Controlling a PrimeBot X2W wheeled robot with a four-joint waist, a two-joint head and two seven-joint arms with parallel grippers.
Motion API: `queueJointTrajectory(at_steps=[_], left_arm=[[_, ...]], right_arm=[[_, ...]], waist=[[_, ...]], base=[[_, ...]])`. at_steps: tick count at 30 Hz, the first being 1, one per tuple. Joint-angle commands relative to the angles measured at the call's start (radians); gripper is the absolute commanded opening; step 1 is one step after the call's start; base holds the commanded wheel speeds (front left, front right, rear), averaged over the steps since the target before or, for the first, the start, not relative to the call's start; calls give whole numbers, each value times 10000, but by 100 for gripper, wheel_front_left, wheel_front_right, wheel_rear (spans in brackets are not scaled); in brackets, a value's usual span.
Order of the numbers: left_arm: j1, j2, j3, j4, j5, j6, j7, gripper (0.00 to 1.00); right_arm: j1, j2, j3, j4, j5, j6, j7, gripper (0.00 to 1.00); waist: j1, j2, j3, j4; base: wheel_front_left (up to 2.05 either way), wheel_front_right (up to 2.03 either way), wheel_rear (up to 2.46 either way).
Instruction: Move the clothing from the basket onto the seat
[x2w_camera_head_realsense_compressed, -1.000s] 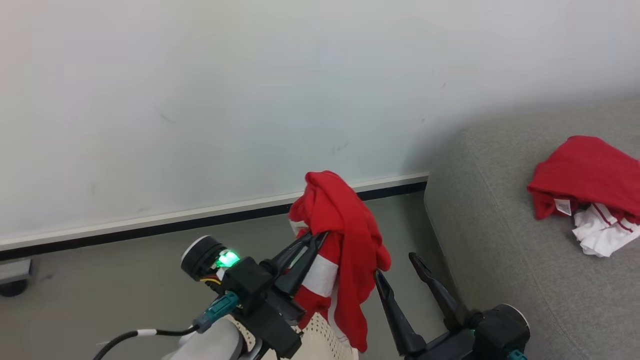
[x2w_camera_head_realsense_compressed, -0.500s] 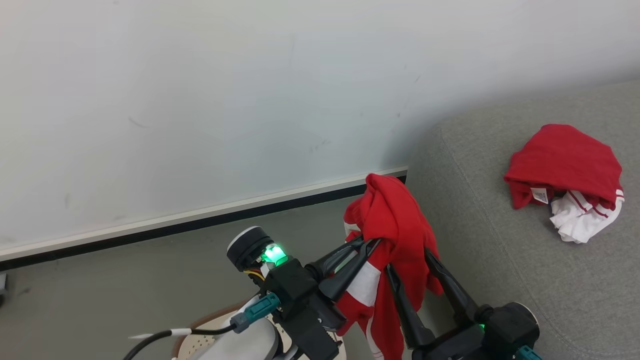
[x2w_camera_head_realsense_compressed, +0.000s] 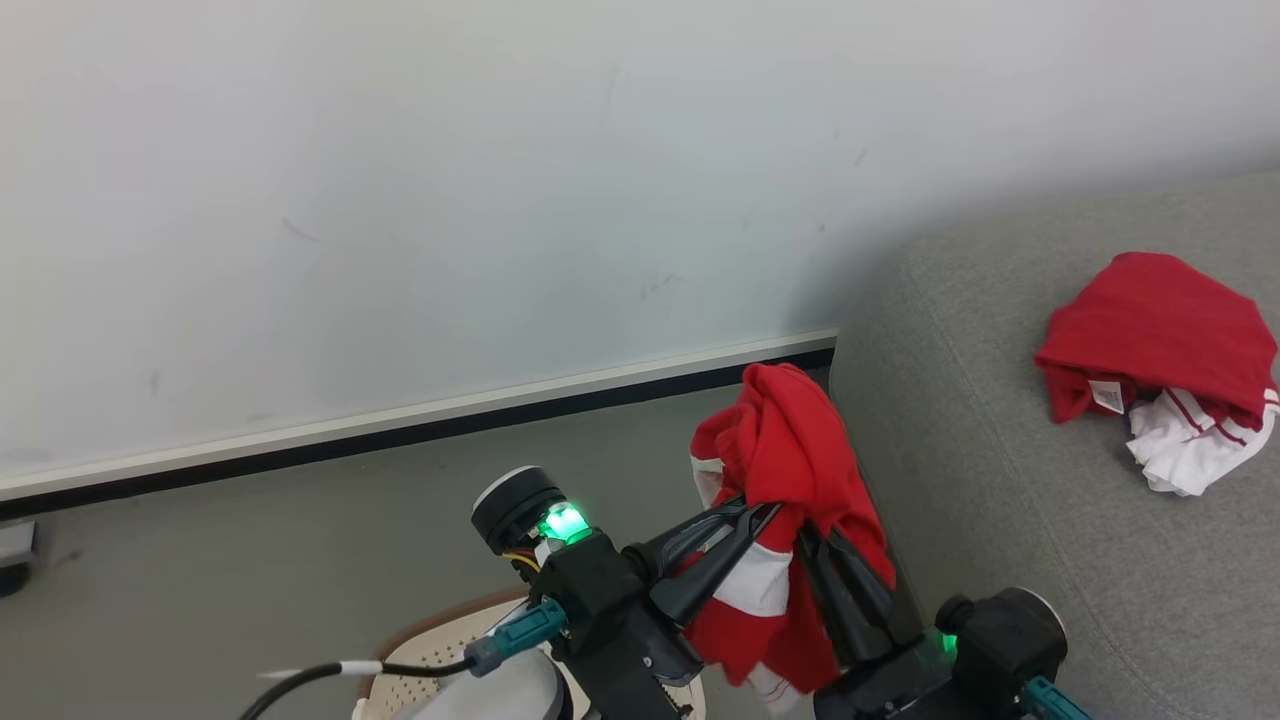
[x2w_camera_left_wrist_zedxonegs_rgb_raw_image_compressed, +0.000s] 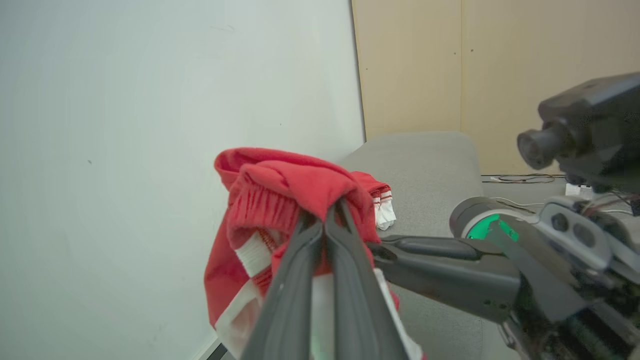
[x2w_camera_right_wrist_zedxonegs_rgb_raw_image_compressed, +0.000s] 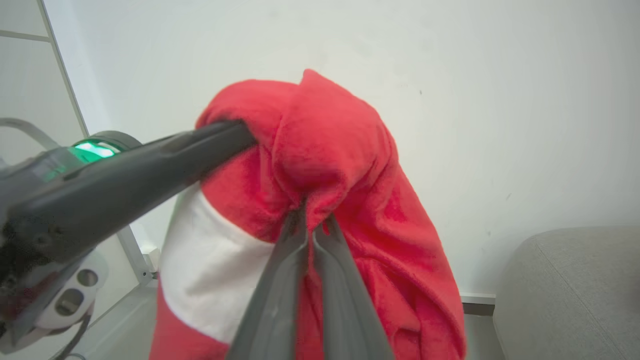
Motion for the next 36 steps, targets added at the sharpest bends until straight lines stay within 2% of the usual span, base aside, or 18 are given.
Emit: queueJointTrajectory(at_steps=[1, 3, 4, 5, 17, 23, 36], left_arm=[[19, 48, 12, -11, -218, -10, -52, 0], [97, 19, 87, 47, -346, -8, -29, 0], [141, 14, 143, 92, -414, -4, -3, 33], [128, 27, 188, 88, -421, 44, -9, 100], [10, 237, 152, 126, -438, 151, 24, 100], [-17, 291, 88, 12, -423, 182, 83, 100], [-360, 581, -125, -427, -326, 183, 228, 100]], right_arm=[[-92, -7, -3, -123, 13, -6, -7, 0], [-93, 21, -42, -186, 40, -6, -7, 0], [-91, 28, -63, -223, 44, -6, -7, 0], [-83, 36, -93, -267, 33, -6, -7, 0], [134, 290, -804, -249, -368, -6, -9, 0], [112, 314, -867, -380, -421, -6, -7, 0], [39, 612, -1262, -1038, -753, -6, -9, 0]], waist=[[0, -1, 58, 52], [0, -1, 81, 73], [0, -1, 97, 88], [0, -1, 115, 104], [0, -1, 200, 272], [0, -1, 304, -8], [0, -1, 1072, -2541]], base=[[0, 0, 0], [0, 0, 0], [0, 0, 0], [0, 0, 0], [0, 0, 0], [0, 0, 0], [0, 0, 0]])
